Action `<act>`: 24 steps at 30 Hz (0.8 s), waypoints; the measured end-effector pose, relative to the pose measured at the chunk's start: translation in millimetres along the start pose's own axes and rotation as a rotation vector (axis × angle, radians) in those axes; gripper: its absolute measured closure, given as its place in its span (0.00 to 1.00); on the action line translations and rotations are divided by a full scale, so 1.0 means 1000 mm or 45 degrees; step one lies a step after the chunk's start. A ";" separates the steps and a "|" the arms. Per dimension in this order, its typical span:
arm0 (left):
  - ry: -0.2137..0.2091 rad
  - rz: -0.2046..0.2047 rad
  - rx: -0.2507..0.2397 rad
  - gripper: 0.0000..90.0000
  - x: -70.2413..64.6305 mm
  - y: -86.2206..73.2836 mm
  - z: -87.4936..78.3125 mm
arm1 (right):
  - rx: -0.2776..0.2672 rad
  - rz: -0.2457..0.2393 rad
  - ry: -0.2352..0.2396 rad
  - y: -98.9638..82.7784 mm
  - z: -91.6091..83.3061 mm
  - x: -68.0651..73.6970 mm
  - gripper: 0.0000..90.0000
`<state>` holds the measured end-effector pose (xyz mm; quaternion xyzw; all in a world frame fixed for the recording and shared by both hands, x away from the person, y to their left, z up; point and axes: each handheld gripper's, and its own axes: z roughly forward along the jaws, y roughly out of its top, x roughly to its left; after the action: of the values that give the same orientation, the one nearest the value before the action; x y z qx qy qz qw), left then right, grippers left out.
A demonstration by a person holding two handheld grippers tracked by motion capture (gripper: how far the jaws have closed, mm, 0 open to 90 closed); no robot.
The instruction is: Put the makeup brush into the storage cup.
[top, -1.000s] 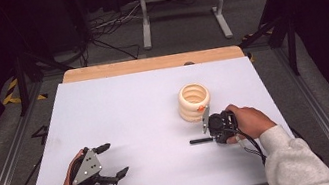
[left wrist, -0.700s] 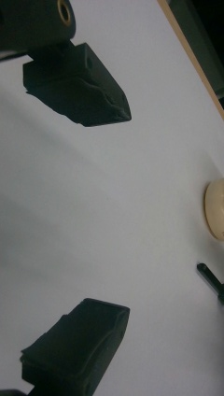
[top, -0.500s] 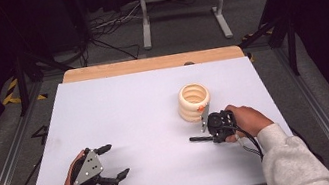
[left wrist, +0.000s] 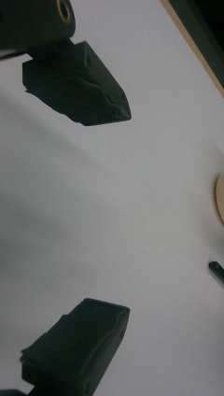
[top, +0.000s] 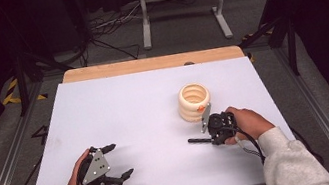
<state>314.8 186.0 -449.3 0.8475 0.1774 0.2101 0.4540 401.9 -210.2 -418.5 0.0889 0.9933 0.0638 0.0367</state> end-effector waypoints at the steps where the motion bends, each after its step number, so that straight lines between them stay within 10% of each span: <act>1: -0.002 0.003 0.000 0.09 0.000 0.000 0.000 | 0.027 0.002 -0.005 0.003 0.001 0.001 0.83; 10: -0.008 0.009 0.006 0.09 -0.001 0.000 0.000 | 0.175 0.005 0.013 0.020 0.003 -0.001 0.86; 24: 0.055 0.067 0.048 0.11 -0.008 0.008 0.013 | -0.011 0.041 0.007 0.009 -0.007 0.003 0.87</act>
<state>315.6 168.9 -450.5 0.8556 0.1687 0.2369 0.4282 400.1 -202.0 -410.9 0.1043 0.9916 0.0689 0.0332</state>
